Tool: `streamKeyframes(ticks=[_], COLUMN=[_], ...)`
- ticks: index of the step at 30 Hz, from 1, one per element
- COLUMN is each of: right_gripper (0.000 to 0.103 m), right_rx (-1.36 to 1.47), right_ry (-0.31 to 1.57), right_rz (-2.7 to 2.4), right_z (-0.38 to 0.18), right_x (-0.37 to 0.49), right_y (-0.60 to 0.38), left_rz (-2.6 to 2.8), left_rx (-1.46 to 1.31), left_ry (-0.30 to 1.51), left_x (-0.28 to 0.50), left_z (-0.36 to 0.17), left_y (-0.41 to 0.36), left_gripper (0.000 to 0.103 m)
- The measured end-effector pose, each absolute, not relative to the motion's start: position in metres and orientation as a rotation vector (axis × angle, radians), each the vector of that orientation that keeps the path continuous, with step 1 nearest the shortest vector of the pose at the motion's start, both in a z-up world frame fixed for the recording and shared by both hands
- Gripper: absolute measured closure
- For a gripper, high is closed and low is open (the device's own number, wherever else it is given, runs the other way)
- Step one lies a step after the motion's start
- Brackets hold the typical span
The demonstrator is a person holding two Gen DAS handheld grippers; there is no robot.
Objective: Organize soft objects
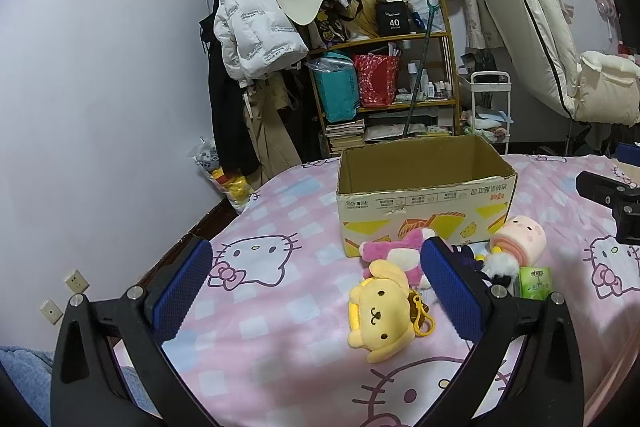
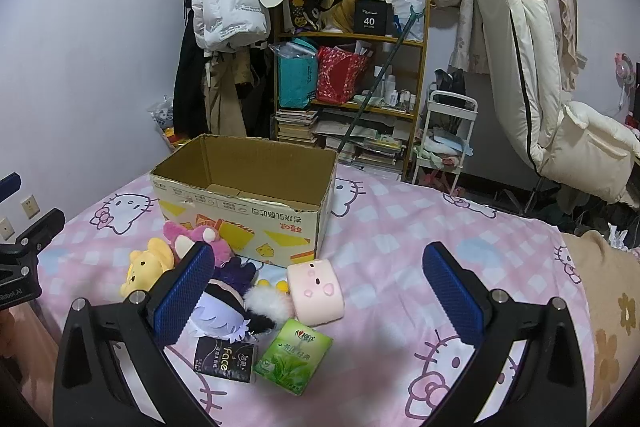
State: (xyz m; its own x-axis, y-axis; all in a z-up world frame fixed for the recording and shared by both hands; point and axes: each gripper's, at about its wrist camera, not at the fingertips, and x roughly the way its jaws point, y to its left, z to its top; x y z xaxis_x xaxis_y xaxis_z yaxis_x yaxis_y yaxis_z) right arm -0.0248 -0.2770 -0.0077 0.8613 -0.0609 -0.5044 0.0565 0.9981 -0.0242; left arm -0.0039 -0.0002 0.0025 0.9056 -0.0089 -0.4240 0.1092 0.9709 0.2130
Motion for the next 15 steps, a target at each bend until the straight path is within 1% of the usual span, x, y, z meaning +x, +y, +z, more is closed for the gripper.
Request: streamKeyframes(ticks=[15], right_gripper=[0.0], right_rx=[-0.012], right_ry=[0.528], right_rz=[-0.062], right_z=[-0.0069], right_x=[-0.0251], right_y=[-0.2755], left_rz=[-0.061], left_rx=[0.243], left_ry=[0.432], left_x=[-0.0043], left_z=[0.0012], left_y=[-0.0018], left_gripper=[0.001])
